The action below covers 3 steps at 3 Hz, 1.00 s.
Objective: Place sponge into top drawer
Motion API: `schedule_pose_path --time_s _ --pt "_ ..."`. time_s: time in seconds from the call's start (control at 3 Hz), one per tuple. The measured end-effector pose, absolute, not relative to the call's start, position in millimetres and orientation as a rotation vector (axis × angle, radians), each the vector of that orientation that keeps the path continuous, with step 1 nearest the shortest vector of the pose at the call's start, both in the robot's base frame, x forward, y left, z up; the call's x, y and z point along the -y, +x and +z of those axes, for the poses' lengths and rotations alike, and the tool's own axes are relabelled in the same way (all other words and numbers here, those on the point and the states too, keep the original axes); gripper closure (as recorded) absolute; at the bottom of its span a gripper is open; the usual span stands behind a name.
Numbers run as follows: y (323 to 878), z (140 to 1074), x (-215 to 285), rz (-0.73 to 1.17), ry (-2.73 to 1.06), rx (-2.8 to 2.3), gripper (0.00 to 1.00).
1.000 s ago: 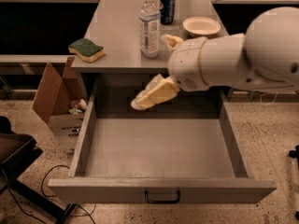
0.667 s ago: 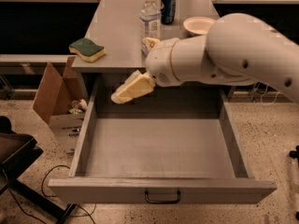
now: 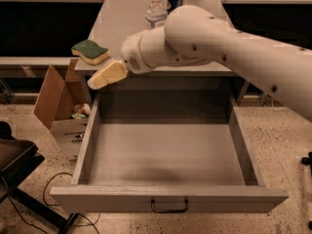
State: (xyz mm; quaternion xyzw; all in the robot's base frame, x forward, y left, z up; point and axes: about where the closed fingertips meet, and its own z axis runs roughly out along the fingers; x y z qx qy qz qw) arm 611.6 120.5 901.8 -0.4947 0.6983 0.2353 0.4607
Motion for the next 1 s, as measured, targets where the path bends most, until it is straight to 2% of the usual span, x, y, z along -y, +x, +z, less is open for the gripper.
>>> schedule_pose_path --time_s 1.0 --pt "717.3 879.3 -192.8 0.529 -1.249 -1.762 0.0"
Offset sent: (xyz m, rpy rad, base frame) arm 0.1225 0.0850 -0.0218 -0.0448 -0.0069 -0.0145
